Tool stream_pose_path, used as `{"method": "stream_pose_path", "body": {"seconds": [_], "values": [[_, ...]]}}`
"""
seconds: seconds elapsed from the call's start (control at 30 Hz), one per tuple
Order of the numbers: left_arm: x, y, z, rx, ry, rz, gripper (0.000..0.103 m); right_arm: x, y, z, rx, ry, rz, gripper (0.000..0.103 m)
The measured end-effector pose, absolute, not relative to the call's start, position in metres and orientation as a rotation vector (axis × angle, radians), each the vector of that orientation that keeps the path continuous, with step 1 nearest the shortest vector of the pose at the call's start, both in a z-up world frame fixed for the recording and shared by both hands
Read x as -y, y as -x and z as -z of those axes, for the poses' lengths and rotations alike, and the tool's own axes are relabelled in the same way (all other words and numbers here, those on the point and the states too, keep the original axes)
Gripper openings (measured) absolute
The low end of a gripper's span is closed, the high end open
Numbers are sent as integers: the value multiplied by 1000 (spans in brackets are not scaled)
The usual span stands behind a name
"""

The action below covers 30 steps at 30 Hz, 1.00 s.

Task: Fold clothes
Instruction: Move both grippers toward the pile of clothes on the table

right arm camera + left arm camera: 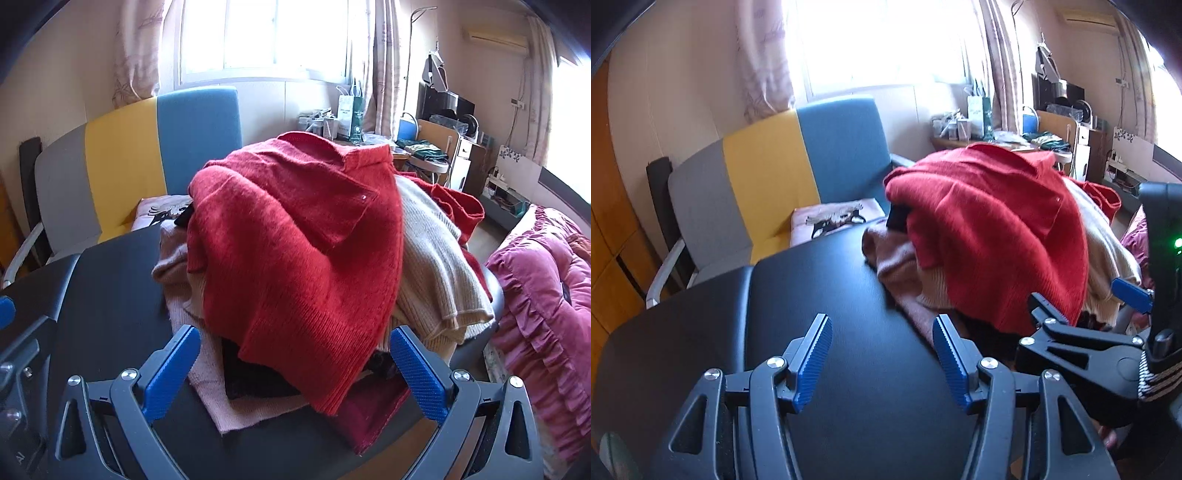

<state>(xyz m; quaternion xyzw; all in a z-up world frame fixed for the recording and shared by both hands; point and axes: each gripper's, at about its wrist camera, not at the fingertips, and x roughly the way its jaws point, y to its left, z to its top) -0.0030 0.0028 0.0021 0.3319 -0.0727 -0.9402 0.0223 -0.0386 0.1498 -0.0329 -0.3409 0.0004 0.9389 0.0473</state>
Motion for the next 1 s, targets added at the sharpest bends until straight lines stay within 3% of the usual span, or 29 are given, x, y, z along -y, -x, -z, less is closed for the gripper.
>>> {"method": "stream_pose_path", "body": {"seconds": [0.17, 0.33, 0.63, 0.73, 0.93, 1.0], "values": [[17, -10, 15, 118, -1025, 2909, 58, -152, 30, 34, -56, 1071, -2953, 103], [28, 13, 48, 145, -1192, 2797, 58, -155, 21, 35, -114, 1102, -3041, 103], [90, -6, 125, -9, -1465, 2672, 58, -172, 26, 23, -250, 1101, -3192, 103], [106, -17, 142, -51, -1464, 2666, 62, -184, 44, 12, -304, 1067, -3226, 103], [120, -26, 145, -77, -1428, 2686, 84, -197, 117, -5, -402, 1036, -3216, 103], [123, -21, 145, -83, -1423, 2689, 87, -191, 148, -4, -401, 1059, -3197, 103]]}}
